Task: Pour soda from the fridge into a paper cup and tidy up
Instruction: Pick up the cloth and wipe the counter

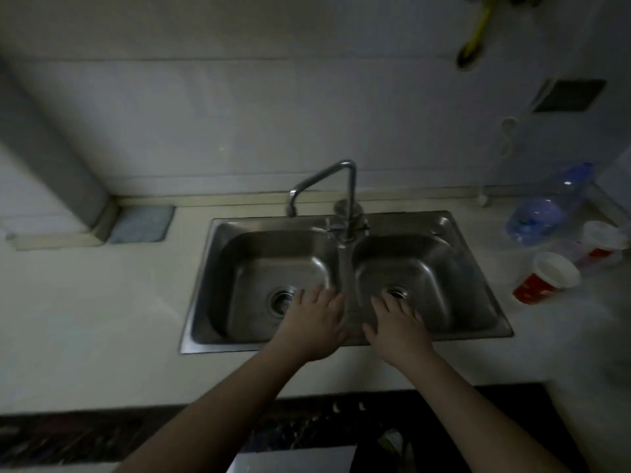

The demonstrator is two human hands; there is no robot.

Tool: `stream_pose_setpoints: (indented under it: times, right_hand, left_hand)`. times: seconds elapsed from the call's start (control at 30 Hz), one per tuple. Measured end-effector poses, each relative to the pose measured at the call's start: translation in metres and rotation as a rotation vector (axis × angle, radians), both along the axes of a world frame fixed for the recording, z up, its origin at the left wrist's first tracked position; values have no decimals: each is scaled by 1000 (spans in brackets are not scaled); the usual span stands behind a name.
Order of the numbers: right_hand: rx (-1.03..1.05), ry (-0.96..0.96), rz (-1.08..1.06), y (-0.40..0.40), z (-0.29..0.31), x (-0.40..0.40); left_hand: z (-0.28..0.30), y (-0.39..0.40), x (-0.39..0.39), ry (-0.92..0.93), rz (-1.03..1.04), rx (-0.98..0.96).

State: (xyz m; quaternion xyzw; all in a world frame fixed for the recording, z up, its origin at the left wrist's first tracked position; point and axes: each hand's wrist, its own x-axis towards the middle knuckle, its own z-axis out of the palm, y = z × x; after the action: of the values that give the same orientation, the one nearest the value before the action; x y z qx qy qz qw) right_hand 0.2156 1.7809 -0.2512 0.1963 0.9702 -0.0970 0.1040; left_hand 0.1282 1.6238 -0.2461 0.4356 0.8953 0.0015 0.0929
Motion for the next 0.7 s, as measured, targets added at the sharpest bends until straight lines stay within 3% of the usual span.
stream_pose_setpoints:
  times: [0.33, 0.7]
  right_hand:
    - [-37, 64, 347, -156, 29, -67]
    - [-60, 73, 648, -234, 40, -131]
  left_hand:
    - [9, -179, -5, 48, 330, 39]
    - [20, -274, -13, 48, 650, 35]
